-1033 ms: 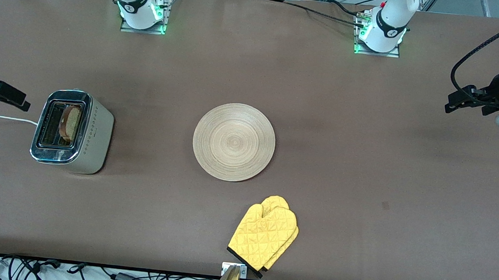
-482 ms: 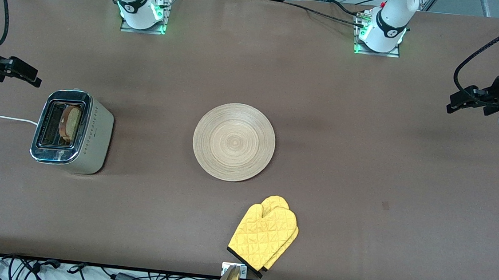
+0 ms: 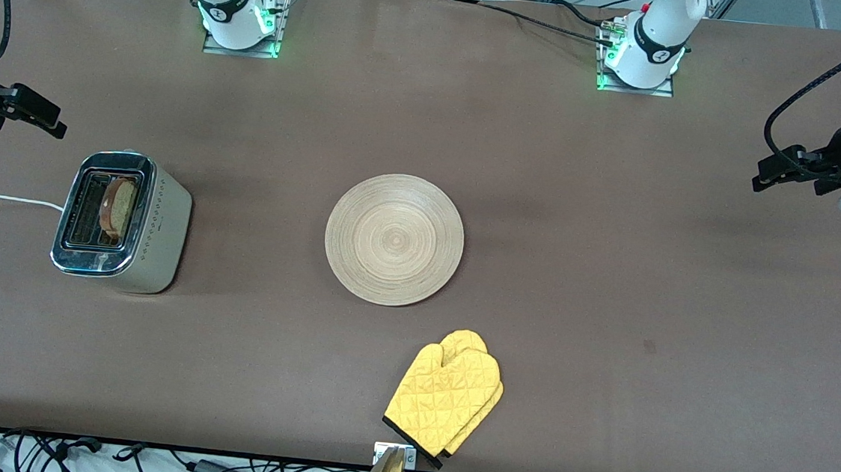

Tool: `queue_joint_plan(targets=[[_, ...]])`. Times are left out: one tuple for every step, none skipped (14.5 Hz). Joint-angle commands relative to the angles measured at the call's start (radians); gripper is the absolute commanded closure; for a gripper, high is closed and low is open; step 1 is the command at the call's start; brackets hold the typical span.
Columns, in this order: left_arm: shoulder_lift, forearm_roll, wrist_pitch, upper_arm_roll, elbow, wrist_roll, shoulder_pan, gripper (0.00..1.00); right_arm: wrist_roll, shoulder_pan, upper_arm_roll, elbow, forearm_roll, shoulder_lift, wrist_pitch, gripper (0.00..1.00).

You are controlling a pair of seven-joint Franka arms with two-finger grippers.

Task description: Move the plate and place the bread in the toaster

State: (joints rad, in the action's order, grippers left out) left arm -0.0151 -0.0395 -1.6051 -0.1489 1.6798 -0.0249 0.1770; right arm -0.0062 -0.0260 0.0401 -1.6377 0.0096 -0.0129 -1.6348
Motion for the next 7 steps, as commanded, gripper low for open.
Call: queue_joint_plan(targets=[[0.001, 0.012, 0.010, -0.003, -0.008, 0.002, 0.002, 0.00, -0.009, -0.008, -0.012, -0.033, -0.011, 0.030, -0.010, 0.00], [0.001, 0.012, 0.010, -0.003, -0.008, 0.002, 0.002, 0.00, -0.005, -0.008, -0.012, -0.034, -0.011, 0.030, -0.010, 0.00], [0.001, 0.012, 0.010, -0.003, -0.008, 0.002, 0.002, 0.00, -0.005, -0.008, -0.012, -0.036, -0.011, 0.031, -0.010, 0.00], [0.001, 0.012, 0.010, -0.003, -0.008, 0.002, 0.002, 0.00, -0.005, -0.008, -0.012, -0.036, -0.011, 0.031, -0.010, 0.00], [0.001, 0.012, 0.010, -0.003, -0.008, 0.002, 0.002, 0.00, -0.005, -0.008, -0.012, -0.036, -0.011, 0.031, -0.011, 0.00], [0.001, 0.012, 0.011, -0.003, -0.008, 0.002, 0.002, 0.00, -0.005, -0.008, -0.012, -0.037, -0.011, 0.031, -0.011, 0.00], [0.001, 0.012, 0.010, -0.003, -0.008, 0.002, 0.002, 0.00, -0.005, -0.009, -0.012, -0.037, -0.011, 0.031, -0.011, 0.00]])
